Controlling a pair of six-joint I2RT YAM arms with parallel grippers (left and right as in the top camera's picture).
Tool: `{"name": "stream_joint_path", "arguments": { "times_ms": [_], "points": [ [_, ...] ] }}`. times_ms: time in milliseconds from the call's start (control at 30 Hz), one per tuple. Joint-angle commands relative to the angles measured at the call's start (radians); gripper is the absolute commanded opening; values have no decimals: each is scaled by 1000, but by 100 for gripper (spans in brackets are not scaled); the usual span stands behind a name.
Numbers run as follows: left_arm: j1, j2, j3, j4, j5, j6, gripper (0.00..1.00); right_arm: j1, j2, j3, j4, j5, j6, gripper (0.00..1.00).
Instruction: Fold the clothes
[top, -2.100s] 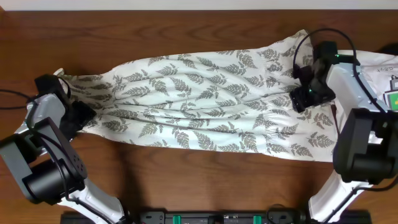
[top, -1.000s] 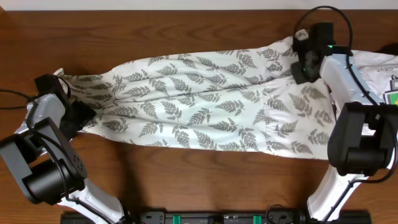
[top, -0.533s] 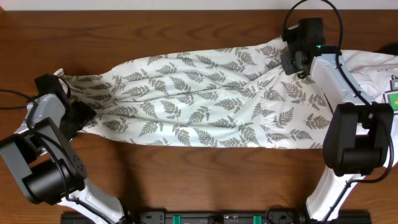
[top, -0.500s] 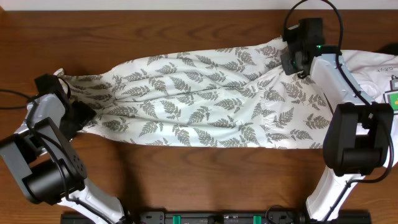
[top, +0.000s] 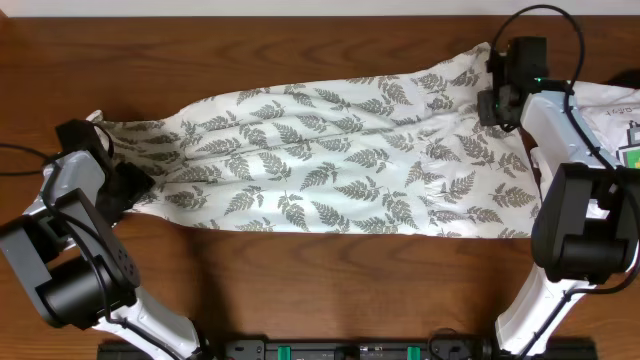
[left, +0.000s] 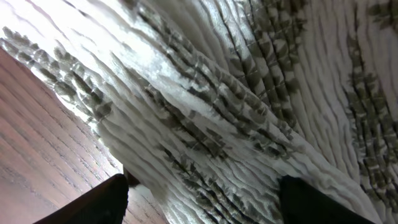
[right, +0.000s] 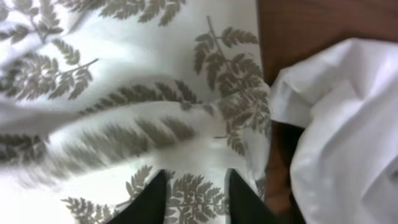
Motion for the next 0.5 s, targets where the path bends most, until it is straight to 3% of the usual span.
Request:
{"name": "stream_joint_path", "arguments": {
  "times_ms": [0, 100, 133, 267, 467],
  "points": [
    [-13, 118, -103, -34, 11, 14, 79, 3, -22, -7, -5, -26, 19, 45],
    [-13, 115, -101, -34, 11, 18, 79, 9, -25, -6, -25, -26, 19, 44],
    [-13, 111, -98, -35, 11, 18, 79, 11, -28, -5, -42, -26, 19, 39],
    [-13, 60, -89, -35, 12, 18, 79, 15, -51, -3, -126, -26, 19, 4],
    [-13, -129, -79, -39, 15, 18, 83, 15, -91, -3, -249, -34, 109, 9]
  ]
}}
